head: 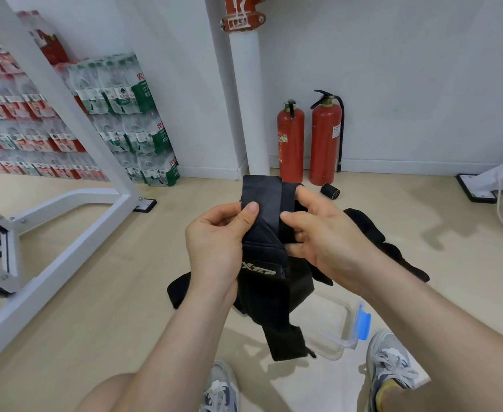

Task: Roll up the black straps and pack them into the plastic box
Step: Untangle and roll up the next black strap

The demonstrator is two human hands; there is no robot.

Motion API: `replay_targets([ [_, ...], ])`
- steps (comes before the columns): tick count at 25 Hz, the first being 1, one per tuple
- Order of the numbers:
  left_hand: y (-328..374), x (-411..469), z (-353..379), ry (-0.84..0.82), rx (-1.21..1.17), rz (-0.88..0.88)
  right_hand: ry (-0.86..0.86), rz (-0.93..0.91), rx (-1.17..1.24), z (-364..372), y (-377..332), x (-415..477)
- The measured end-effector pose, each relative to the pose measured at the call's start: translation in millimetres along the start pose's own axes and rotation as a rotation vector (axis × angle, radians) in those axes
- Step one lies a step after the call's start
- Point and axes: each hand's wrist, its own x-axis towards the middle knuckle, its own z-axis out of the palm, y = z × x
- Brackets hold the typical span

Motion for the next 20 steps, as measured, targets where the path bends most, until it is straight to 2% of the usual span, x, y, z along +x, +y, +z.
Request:
replay_targets([
  [6, -12.2, -6.7, 6.6, 0.103, 0.091, 0.137, 0.131, -0.138, -0.191, 11.7, 9.4, -4.1],
  [8, -14.7, -3.3, 4.2, 0.088, 0.091, -0.007, 0.211, -0.197, -0.263, 14.1, 12.5, -3.5],
  [10, -8.1, -6.7, 3.1, -0.103, -0.010, -0.266, 0.303, -0.245, -0.319, 14.8, 14.8, -2.2],
  [11, -4.0, -9.0, 3.1, -0.181, -0.049, -0.328, 0.351, -0.262, -0.340, 15.3, 15.9, -1.3],
  [12, -2.4, -9.9, 3.6, -0.217, -0.074, -0.314, 0.386, -0.268, -0.353, 16.0, 17.6, -0.4],
  [15, -5.7, -10.4, 8.9, -0.132, -0.056, -0.098, 0.421, -0.221, -0.308, 20.7, 22.4, 1.5],
  [18, -14.5, -12.4, 14.6, 0.001, 0.286, 0.226, 0.437, -0.133, -0.332, 20.4, 23.7, 3.3],
  [20, -16.2, -18.6, 19.4, 0.051, 0.448, 0.423, 0.433, -0.055, -0.198, 19.9, 20.8, 2.8],
])
